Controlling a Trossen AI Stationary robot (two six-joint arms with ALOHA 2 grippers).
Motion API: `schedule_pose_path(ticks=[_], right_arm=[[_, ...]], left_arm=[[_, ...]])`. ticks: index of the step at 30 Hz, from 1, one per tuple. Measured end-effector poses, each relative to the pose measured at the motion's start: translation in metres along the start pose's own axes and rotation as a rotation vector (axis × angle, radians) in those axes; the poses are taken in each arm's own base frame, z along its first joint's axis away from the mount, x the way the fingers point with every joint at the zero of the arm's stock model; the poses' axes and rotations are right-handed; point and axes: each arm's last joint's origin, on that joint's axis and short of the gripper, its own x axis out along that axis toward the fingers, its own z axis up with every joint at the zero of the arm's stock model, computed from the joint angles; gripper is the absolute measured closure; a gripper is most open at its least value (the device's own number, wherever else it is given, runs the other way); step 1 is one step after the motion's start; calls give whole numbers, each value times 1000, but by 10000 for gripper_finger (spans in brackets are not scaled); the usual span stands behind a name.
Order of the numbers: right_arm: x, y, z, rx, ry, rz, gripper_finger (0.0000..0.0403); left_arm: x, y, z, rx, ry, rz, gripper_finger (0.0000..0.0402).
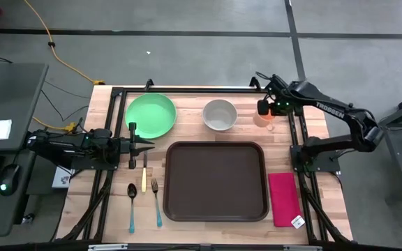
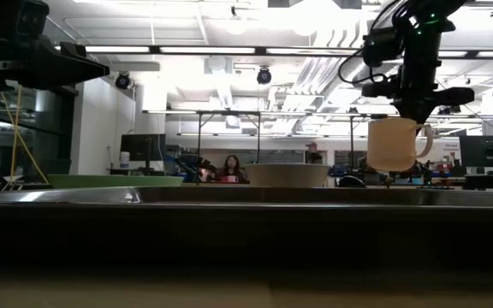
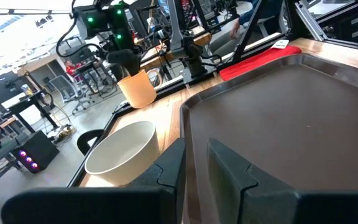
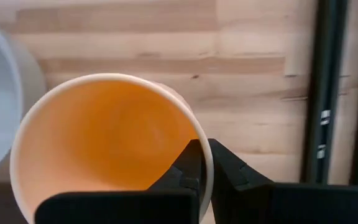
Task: Set up tray
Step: Put the yellow mug on the brown tray
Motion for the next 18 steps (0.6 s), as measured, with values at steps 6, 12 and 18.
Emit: schedule_pose_path(ticks=[6,12,18], right_arm=[[-1,12,-13,-33,14,20,403],[-3,21,-26,-54,35,43,403],[-5,29,-37,-70,55,64,403]], left_arm=[[0,0,0,0,0,0,305],[0,0,0,0,0,0,305],[0,0,0,0,0,0,305]])
